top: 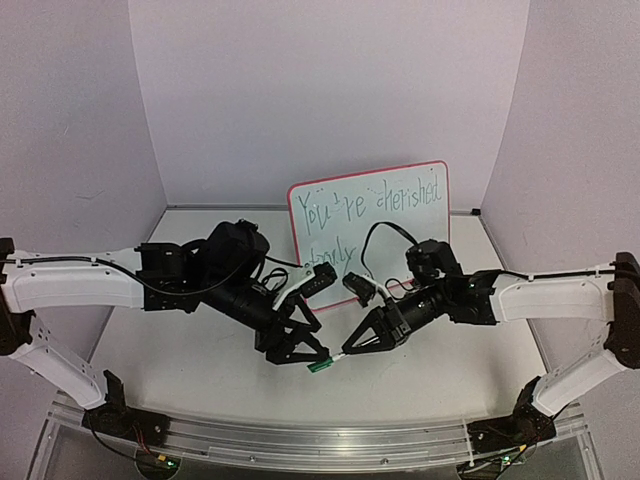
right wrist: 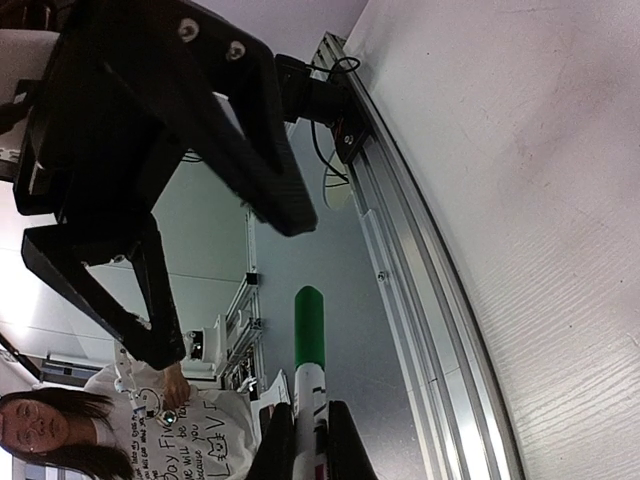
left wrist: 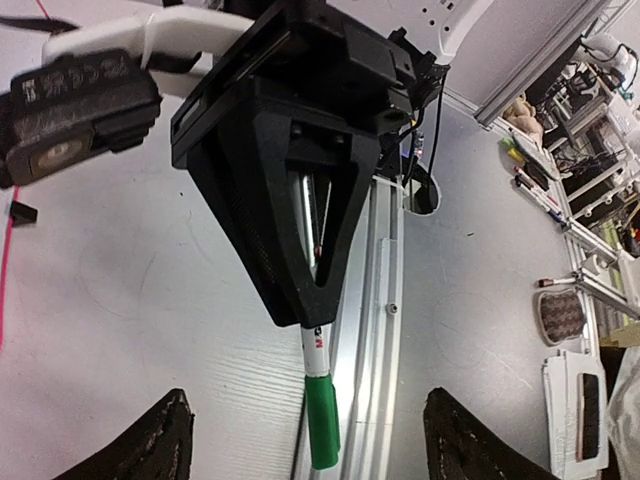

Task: Write a sentence on the whiteboard
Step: Pass from the right arm to the left

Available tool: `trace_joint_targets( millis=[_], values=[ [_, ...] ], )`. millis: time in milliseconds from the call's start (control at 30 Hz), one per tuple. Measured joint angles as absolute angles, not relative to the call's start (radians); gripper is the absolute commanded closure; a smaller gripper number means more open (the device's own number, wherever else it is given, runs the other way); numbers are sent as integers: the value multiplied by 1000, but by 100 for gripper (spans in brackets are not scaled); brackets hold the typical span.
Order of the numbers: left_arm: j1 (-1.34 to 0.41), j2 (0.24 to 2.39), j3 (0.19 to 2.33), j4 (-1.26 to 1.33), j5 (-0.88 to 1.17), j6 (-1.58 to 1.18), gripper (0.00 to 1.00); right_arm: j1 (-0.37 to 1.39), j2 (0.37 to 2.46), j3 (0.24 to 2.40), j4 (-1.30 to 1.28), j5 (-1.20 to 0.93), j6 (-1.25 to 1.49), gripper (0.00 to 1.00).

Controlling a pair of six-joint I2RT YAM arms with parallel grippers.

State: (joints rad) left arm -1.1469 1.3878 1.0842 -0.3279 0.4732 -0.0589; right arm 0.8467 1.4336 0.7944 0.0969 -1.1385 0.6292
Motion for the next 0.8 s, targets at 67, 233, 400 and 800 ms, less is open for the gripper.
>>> trace_joint_targets(
  millis=[67,233,400,800],
  values=[
    [-1145,1389,1083,-347,491,-76,19,847,1430,794,97,-1141,629,100],
    [-1139,1407,1083,-371,542,-86,28,847,1415,794,97,-1149,629,100],
    [-1133,1437,1083,-376,593,-98,39,847,1394,794,98,-1155,628,100],
    [-1133,1477,1084,-393,664,-103,94,845,1387,794,97,-1162,627,100]
  ],
)
